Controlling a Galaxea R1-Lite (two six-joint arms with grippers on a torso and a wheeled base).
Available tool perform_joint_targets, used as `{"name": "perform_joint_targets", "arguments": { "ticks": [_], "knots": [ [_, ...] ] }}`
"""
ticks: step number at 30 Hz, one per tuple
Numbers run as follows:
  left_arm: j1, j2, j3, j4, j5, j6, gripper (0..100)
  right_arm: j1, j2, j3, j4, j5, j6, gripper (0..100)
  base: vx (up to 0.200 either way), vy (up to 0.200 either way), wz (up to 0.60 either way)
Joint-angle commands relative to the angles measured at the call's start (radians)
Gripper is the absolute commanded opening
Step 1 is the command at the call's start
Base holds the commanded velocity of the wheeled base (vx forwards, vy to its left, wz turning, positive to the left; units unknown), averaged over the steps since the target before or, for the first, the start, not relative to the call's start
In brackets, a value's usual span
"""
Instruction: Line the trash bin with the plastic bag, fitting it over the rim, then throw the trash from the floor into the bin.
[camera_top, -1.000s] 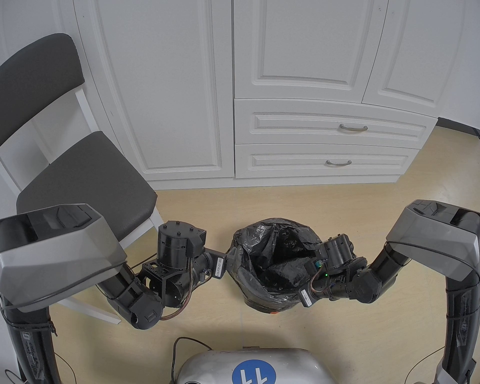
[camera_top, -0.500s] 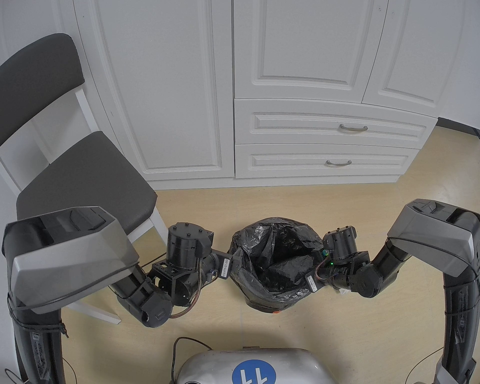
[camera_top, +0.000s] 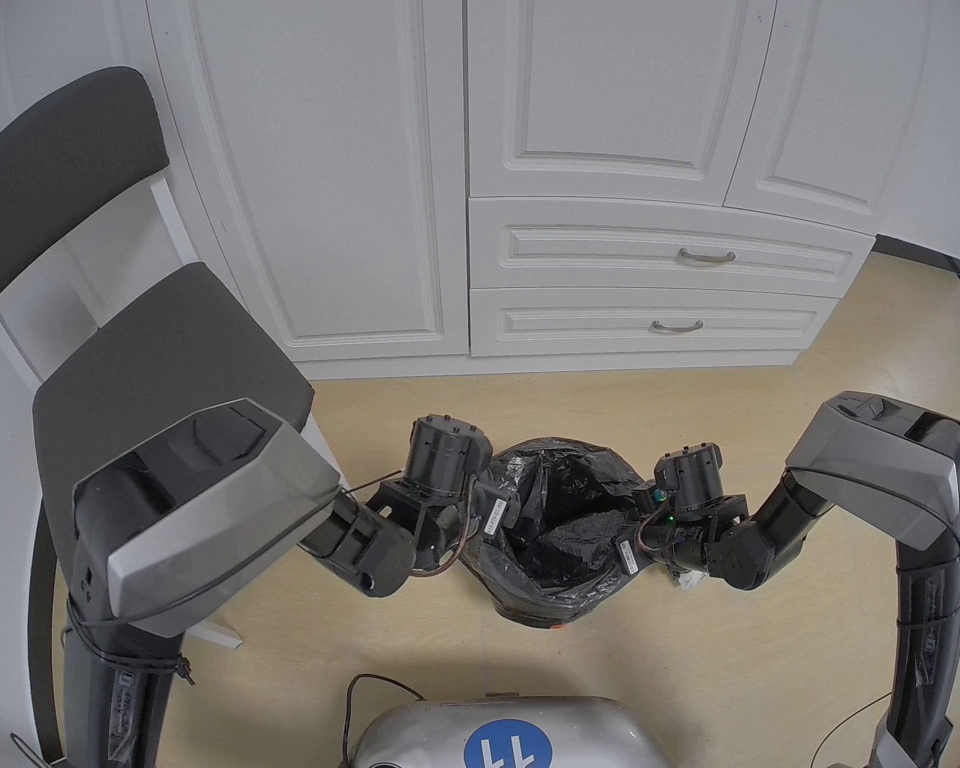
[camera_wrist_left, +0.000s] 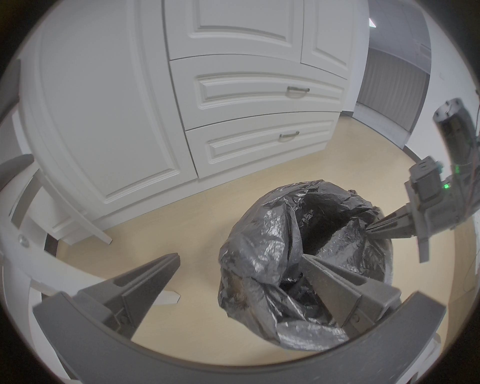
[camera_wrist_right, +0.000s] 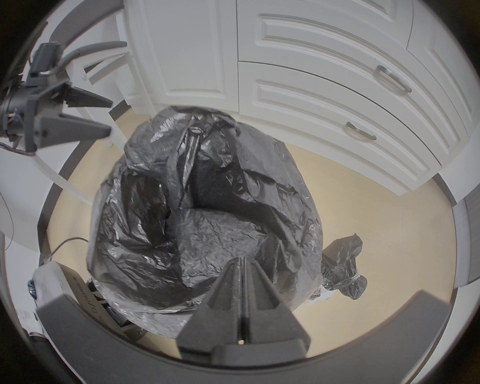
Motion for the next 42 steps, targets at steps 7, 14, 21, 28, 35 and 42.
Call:
{"name": "perform_joint_targets", "arguments": {
  "ticks": [7, 14, 21, 28, 35, 42],
  "knots": [
    [0.01, 0.193, -0.313, 0.202, 0.018, 0.058, 100, 0.014, -0.082, 0.021, -0.001, 0.018, 0.019, 0, 0.0, 0.0, 0.0],
    [0.05, 0.23, -0.431, 0.306, 0.05, 0.062, 100, -0.006, -0.111, 0.04, 0.0, 0.041, 0.017, 0, 0.0, 0.0, 0.0],
    [0.074, 0.215, -0.424, 0.3, 0.047, 0.044, 100, 0.023, -0.093, 0.04, -0.001, 0.045, 0.02, 0, 0.0, 0.0, 0.0],
    [0.022, 0.189, -0.427, 0.298, 0.043, 0.003, 100, 0.072, -0.019, -0.005, -0.004, 0.091, 0.111, 0, 0.0, 0.0, 0.0],
    [0.001, 0.175, -0.422, 0.294, 0.043, -0.002, 100, 0.094, 0.186, -0.132, -0.113, 0.094, 0.211, 0, 0.0, 0.0, 0.0],
    [-0.015, 0.149, -0.396, 0.292, 0.043, -0.025, 100, 0.081, 0.298, -0.244, -0.112, 0.088, 0.218, 0, 0.0, 0.0, 0.0]
  ]
}}
